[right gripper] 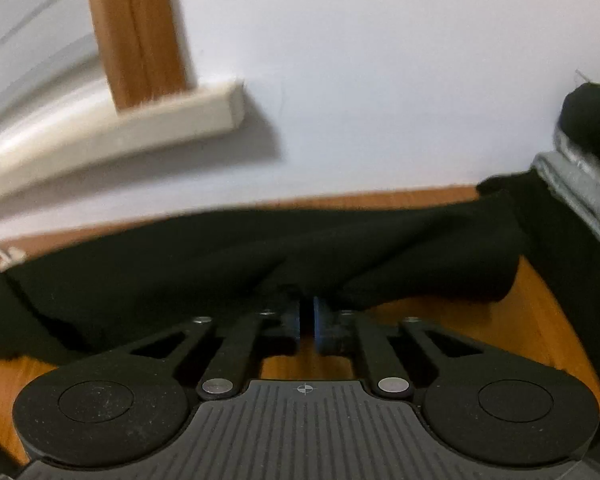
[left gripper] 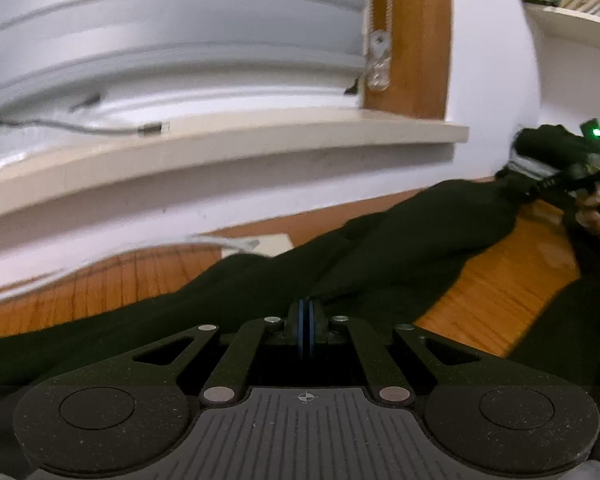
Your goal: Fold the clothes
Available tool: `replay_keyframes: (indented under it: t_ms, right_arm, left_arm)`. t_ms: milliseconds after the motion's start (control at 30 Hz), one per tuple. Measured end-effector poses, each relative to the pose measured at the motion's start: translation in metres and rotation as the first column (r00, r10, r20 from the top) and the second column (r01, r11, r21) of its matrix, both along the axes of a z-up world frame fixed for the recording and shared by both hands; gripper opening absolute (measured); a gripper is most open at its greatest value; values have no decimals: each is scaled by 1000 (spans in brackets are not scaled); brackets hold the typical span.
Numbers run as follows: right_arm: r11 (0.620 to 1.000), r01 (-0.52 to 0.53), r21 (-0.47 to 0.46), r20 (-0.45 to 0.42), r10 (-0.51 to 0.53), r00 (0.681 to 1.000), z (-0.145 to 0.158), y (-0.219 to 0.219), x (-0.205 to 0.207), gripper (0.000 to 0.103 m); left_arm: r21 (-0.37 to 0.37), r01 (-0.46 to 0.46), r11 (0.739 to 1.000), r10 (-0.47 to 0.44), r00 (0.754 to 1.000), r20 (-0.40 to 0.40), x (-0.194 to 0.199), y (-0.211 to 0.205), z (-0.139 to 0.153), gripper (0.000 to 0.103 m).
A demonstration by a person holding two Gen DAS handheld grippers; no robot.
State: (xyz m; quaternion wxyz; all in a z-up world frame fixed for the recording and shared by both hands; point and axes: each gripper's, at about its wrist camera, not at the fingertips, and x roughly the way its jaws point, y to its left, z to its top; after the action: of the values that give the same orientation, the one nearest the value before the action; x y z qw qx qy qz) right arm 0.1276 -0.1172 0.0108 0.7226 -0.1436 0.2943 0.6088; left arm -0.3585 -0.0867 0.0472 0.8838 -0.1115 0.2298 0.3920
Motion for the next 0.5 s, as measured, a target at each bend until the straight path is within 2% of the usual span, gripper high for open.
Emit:
replay_keyframes:
  t_ms: [100, 300, 400, 500]
  right_arm:
    - [997, 39, 68, 48, -42, 998, 26, -17, 5, 3]
    - [982, 63, 176, 81, -79, 994, 81, -47, 19, 3]
    - [983, 58, 173, 99, -76, 992, 93, -32, 24, 3]
    - [990, 79, 114, 122, -93, 988, 82, 7, 23, 6]
  left_arm:
    - [30, 33, 999, -34, 999, 26, -4, -18, 18, 3]
    - [97, 93, 991, -102, 991, 85, -6, -49, 58, 3]
    - [104, 98, 990, -108, 990, 96, -6, -51, 68, 3]
    - [39, 72, 997, -75, 994, 74, -1, -28, 54, 3]
